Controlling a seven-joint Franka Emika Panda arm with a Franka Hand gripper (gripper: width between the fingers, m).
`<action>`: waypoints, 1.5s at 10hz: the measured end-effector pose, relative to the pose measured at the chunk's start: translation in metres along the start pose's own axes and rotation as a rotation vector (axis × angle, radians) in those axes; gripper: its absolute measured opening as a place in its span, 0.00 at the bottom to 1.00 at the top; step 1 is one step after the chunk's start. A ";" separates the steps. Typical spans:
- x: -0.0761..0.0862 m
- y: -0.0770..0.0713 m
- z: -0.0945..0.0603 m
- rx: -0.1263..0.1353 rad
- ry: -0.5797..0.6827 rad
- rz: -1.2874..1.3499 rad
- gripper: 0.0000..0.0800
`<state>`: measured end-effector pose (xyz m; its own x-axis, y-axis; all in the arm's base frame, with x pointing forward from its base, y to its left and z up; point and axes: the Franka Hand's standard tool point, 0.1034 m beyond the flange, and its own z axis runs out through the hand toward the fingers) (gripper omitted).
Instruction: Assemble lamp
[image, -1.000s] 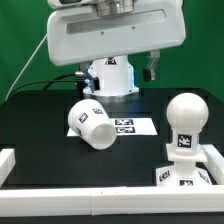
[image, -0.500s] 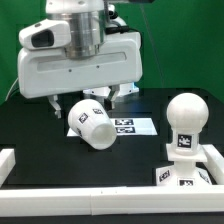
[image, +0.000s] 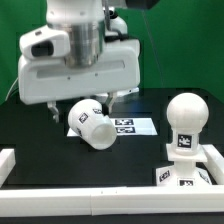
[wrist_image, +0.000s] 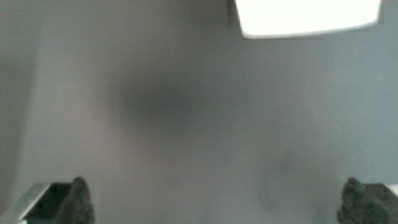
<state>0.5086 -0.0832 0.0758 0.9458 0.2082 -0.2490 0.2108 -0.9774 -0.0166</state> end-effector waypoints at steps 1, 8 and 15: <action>-0.006 0.000 0.007 -0.009 -0.107 0.058 0.87; -0.018 -0.014 0.023 0.042 -0.572 0.145 0.87; -0.025 -0.013 0.041 0.034 -0.738 0.223 0.87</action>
Offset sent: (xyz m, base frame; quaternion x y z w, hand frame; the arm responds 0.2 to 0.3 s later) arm 0.0000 0.0000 0.0000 0.0000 -0.1296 0.0000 0.9916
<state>0.4720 -0.0772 0.0428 0.5527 -0.0603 -0.8312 0.0161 -0.9964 0.0830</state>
